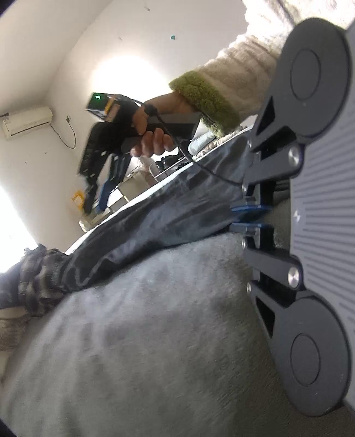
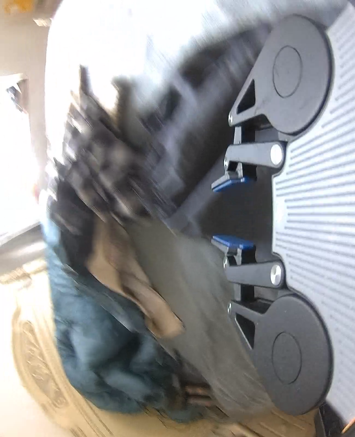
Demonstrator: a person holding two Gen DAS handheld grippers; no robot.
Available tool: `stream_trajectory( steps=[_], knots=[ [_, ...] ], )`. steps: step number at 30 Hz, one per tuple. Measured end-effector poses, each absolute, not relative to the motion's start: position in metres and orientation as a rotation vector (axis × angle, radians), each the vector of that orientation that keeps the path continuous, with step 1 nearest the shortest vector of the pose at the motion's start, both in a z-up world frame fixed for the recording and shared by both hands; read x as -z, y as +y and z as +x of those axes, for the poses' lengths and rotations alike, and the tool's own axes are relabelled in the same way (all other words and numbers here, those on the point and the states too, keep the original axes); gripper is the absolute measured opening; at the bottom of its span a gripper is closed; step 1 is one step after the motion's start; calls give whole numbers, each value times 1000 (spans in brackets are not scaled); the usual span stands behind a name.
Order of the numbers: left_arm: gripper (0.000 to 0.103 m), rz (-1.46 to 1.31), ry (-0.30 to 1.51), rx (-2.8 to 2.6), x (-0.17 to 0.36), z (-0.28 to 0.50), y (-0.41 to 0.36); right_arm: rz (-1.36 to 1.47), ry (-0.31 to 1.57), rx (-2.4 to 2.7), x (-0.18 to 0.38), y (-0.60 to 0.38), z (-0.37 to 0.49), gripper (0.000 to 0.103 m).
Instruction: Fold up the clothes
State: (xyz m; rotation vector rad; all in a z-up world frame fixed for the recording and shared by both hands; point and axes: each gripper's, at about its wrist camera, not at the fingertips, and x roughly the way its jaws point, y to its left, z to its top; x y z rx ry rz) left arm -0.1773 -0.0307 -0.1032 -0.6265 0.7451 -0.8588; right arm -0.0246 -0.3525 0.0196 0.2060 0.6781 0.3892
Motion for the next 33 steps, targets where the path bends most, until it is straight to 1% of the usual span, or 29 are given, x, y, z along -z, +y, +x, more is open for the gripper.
stream_trajectory(
  steps=[1,2,7,10,14,17,18,19,20,21,22,23,28,33],
  knots=[
    [15,-615,735,844,98,-176,-28,203,657,-363,-25,-366,-19,44],
    [17,-604,726,830,94,-176,-25,204,650,-347,-26,-376,-10,44],
    [23,-537,726,761,71,-143,-33,255,704,-391,-8,-397,50,48],
    [24,-488,741,729,63,-114,-49,289,756,-413,10,-401,81,48],
    [24,-470,768,715,71,-77,-69,371,865,-466,32,-405,116,49],
    [24,-472,781,722,79,-66,-79,418,916,-492,42,-404,125,49],
    [24,-472,780,725,82,-63,-82,411,919,-494,44,-400,126,47],
    [24,-470,773,732,84,-60,-85,400,920,-496,45,-396,126,40],
    [24,-469,767,734,84,-60,-85,366,908,-496,43,-393,124,28],
    [24,-472,765,735,85,-59,-86,335,896,-492,39,-390,120,21],
    [24,-476,764,736,86,-59,-85,307,875,-483,35,-387,115,8],
    [24,-483,764,736,86,-60,-84,286,850,-473,30,-386,110,4],
    [26,-496,765,733,85,-58,-85,155,705,-416,-2,-383,88,2],
    [27,-477,756,721,84,-57,-90,66,664,-357,-12,-391,87,2]
  ],
)
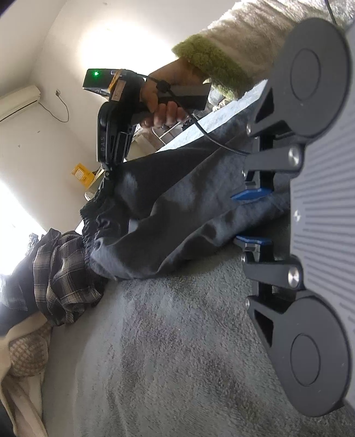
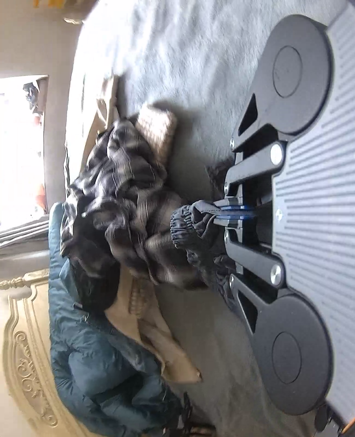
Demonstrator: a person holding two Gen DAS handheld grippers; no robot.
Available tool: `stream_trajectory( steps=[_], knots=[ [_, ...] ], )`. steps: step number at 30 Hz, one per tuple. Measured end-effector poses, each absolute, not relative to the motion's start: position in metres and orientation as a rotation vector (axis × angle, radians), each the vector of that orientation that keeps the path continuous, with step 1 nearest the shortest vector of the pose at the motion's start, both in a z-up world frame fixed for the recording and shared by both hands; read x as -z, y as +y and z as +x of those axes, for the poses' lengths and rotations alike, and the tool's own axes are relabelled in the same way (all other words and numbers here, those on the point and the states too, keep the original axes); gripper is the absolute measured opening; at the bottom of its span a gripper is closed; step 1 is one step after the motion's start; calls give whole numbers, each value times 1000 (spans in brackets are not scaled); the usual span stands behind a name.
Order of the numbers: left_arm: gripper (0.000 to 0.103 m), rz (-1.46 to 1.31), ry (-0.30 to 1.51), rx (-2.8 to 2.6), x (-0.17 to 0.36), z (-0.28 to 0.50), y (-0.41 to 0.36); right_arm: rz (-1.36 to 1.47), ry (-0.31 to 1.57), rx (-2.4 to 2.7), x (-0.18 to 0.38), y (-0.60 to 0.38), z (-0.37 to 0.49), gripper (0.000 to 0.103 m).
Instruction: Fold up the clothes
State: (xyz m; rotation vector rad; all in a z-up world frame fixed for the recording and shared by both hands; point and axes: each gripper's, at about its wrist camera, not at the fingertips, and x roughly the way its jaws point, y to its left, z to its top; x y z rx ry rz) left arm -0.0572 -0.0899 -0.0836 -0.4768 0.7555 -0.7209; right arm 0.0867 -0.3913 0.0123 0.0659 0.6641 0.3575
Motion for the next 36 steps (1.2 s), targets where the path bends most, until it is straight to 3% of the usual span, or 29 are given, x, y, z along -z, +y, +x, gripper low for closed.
stream_trajectory(
  steps=[9,18,23,25,32,36],
  knots=[
    [31,-483,751,727,83,-54,-91,31,644,-284,-6,-409,96,2],
    [32,-463,746,725,83,-59,-91,6,733,-199,38,-415,124,5],
    [32,-453,747,716,82,-60,-92,92,713,-159,19,-434,113,37],
    [31,-452,741,709,83,-60,-92,149,680,-155,1,-448,99,43],
    [27,-498,731,703,89,-57,-86,175,588,-154,-64,-499,6,43],
    [27,-514,718,709,92,-58,-83,193,613,-168,-68,-520,-38,43]
  ],
)
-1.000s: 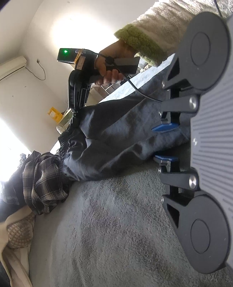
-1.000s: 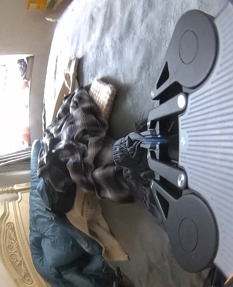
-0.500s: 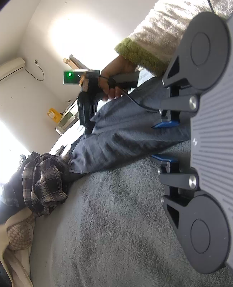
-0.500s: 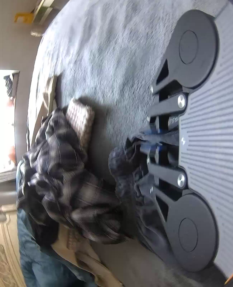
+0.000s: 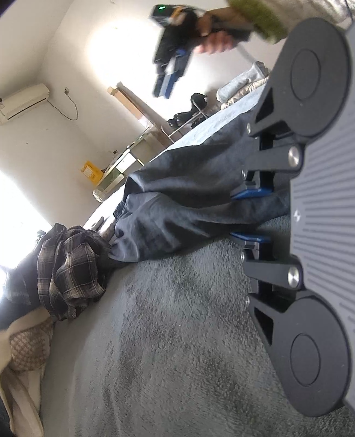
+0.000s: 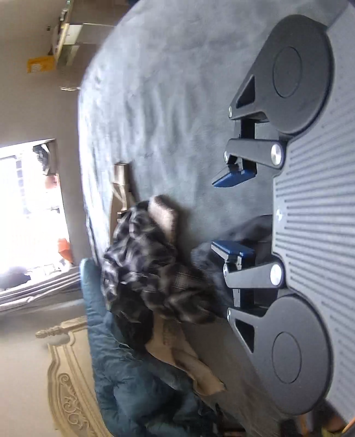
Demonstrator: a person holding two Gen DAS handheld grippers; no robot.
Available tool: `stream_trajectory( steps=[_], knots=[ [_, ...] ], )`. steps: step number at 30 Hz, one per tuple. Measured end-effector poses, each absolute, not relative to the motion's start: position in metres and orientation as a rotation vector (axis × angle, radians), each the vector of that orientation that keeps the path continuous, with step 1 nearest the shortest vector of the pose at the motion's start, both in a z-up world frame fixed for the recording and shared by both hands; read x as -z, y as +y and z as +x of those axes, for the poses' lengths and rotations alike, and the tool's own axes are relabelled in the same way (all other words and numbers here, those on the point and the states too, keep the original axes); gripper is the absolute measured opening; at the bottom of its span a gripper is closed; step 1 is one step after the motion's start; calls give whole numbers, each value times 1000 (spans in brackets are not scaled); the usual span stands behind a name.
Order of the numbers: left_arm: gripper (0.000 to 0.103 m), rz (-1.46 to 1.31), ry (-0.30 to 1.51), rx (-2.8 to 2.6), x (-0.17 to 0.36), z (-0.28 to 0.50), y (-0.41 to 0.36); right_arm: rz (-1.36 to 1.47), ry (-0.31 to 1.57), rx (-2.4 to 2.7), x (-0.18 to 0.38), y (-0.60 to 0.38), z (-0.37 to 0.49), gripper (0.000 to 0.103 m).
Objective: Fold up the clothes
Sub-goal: 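Pinch the elastic trouser waistband with the right gripper and pull it straight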
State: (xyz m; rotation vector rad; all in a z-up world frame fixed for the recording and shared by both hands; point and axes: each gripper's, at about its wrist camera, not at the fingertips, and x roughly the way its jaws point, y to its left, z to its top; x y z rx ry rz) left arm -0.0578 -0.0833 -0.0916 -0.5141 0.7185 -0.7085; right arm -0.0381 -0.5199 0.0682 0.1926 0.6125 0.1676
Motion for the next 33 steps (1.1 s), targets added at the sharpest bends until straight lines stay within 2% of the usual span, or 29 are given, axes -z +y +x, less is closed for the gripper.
stream_trajectory(
  steps=[8,14,18,19,20,21,23,27,33],
  knots=[
    [27,-589,704,735,100,-56,-75,156,752,-261,-4,-504,-53,36],
    [27,-615,691,750,102,-54,-72,105,747,-346,11,-482,-29,34],
    [27,-643,688,762,104,-55,-68,80,811,-338,27,-476,-16,35],
    [27,-648,687,764,104,-54,-68,77,821,-332,30,-475,-15,32],
    [27,-650,687,765,104,-54,-67,74,829,-325,32,-475,-14,18],
    [27,-652,686,766,105,-54,-67,73,824,-308,31,-474,-16,11],
    [27,-656,685,768,105,-54,-67,77,800,-284,25,-474,-22,4],
    [27,-662,682,771,106,-54,-66,89,740,-250,10,-476,-42,2],
    [27,-666,682,773,107,-54,-65,133,779,-152,17,-490,-52,2]
  ],
)
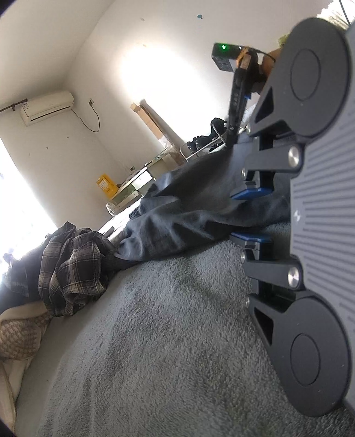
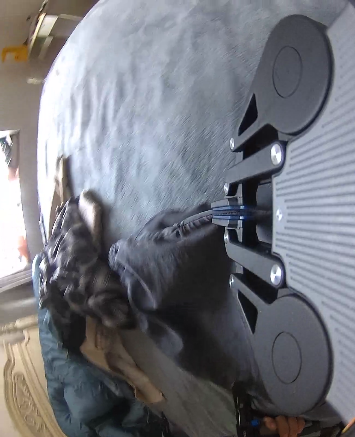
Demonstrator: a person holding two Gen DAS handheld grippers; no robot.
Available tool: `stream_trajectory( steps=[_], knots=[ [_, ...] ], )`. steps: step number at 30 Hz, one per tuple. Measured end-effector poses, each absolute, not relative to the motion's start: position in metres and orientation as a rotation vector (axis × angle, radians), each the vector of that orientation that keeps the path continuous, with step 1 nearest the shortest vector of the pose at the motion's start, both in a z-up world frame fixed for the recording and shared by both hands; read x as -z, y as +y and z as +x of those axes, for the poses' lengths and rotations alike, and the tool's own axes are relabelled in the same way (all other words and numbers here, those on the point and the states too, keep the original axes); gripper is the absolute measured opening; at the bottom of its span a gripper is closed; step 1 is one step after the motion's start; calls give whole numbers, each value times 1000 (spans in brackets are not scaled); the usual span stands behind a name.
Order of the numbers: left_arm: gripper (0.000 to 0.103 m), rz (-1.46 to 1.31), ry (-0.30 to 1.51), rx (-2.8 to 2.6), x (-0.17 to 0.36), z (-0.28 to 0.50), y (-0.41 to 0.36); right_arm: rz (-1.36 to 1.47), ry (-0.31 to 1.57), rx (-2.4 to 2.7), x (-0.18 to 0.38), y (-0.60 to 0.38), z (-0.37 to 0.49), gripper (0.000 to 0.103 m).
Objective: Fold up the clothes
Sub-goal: 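Pinch the elastic trouser waistband with the right gripper and pull it straight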
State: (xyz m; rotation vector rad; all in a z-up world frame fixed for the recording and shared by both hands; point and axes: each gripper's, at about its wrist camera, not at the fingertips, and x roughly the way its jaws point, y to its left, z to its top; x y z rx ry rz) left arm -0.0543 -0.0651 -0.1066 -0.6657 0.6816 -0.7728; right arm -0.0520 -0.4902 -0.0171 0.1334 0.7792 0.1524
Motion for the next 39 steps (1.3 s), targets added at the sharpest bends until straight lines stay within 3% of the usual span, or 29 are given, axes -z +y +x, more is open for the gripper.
stream_trajectory(
  steps=[4,6,7,9,17,21,25,29,39],
  knots=[
    [27,-667,682,773,106,-54,-65,127,846,-95,34,-495,-41,6],
    [27,-668,681,774,106,-53,-64,123,856,-77,32,-497,-39,18],
    [27,-669,681,775,107,-53,-64,118,853,-62,28,-498,-39,29],
    [28,-674,680,778,107,-53,-64,91,826,-30,12,-500,-43,35],
    [30,-685,677,789,108,-54,-63,-141,683,-215,-38,-425,-6,34],
    [30,-685,678,790,108,-55,-63,-204,689,-338,-22,-374,53,32],
    [30,-687,678,792,107,-55,-63,-238,781,-308,18,-356,117,17],
    [30,-691,677,795,108,-55,-62,-157,814,-261,43,-368,151,13],
    [30,-695,674,798,108,-56,-61,-84,786,-238,32,-372,147,14]
  ],
)
